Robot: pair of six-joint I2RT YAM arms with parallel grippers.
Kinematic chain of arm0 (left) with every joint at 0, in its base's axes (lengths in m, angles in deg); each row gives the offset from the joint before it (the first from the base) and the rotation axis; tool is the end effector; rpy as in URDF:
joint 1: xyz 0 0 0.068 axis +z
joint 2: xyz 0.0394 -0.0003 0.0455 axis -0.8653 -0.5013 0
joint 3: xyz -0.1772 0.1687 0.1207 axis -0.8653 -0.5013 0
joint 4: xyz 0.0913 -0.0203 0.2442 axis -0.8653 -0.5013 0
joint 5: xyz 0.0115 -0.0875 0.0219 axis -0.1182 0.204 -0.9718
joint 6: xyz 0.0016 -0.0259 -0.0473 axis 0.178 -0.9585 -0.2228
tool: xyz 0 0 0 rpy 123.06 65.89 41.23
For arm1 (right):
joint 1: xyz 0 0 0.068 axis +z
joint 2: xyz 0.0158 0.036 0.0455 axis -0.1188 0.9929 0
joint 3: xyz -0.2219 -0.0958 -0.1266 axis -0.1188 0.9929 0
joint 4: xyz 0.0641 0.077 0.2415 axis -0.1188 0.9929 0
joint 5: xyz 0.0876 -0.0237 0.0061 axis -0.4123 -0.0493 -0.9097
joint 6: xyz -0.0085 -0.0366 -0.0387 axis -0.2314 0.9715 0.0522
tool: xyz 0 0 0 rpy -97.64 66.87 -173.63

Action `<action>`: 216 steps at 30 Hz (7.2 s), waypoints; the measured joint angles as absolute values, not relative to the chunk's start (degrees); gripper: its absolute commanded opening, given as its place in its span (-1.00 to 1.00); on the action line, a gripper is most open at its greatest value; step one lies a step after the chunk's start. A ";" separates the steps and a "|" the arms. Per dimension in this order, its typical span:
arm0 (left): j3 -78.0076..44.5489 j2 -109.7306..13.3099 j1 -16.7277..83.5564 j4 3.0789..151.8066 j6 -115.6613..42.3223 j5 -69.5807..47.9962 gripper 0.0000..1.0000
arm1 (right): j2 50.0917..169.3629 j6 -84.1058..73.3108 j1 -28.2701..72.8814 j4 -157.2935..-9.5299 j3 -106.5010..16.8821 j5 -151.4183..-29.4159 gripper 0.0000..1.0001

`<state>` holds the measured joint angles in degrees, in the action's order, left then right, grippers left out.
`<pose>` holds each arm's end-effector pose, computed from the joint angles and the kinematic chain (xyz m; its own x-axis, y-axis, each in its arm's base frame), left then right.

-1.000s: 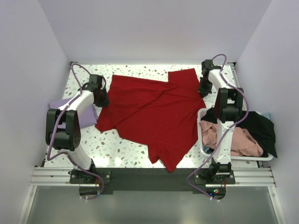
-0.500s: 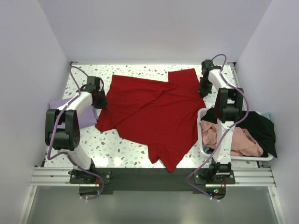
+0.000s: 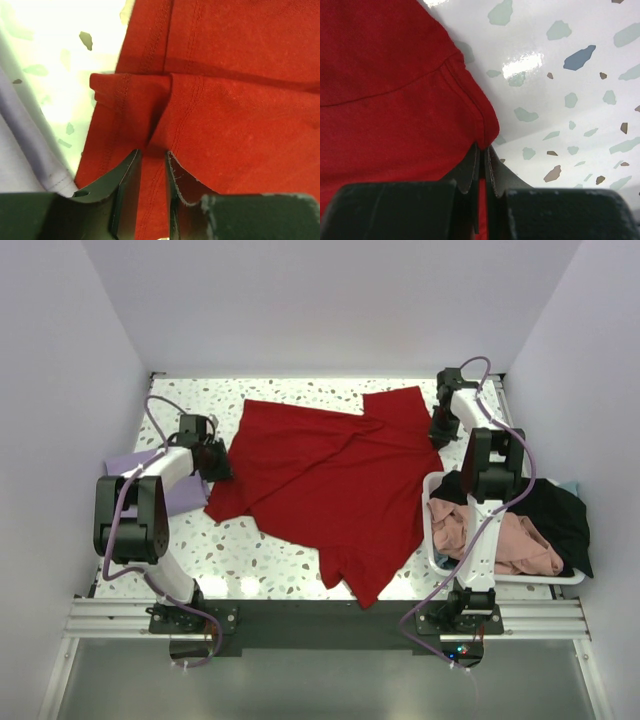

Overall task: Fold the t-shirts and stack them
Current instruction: Flatten the tshirt out

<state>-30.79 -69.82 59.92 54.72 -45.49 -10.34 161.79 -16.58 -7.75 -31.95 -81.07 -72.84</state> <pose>0.3361 -0.0052 0.1741 -0.8345 -0.3446 -0.4298 -0.2284 0.9264 -0.2993 0.4817 -0.0140 0.1688 -0.8906 0.3188 -0.3243 0.3582 0.9311 -0.0684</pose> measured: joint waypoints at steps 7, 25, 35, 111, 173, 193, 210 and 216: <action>-33.13 -69.42 62.42 57.21 -45.54 -6.87 -0.35 | 161.79 -16.58 -7.75 -31.93 -81.07 -72.84 -1.00; -33.98 -71.98 63.64 62.89 -45.52 0.04 -0.43 | 161.77 -17.17 -7.75 -32.02 -80.81 -72.80 -1.00; -34.81 -72.20 63.64 63.11 -45.73 0.06 -1.00 | 161.33 -17.41 -7.75 -32.35 -80.02 -72.78 -1.00; -34.73 -64.24 63.62 49.38 -43.94 -12.29 0.00 | 167.89 -18.53 -12.06 -23.52 -101.36 -65.80 -1.00; -27.27 -56.68 66.31 47.74 -43.92 -14.63 -1.00 | 121.57 -26.00 20.03 -33.46 -39.11 -79.18 0.46; -31.93 -52.59 66.33 46.85 -41.89 -13.32 -1.00 | 112.28 -36.82 33.67 -37.77 -19.26 -81.41 0.18; -31.93 -51.00 66.39 45.45 -40.03 -13.56 -1.00 | 117.31 -39.88 33.78 -41.31 -17.71 -78.46 -1.00; -31.93 -50.67 67.31 45.21 -39.02 -14.08 -1.00 | 111.23 -39.66 33.93 -33.20 -22.50 -74.02 -1.00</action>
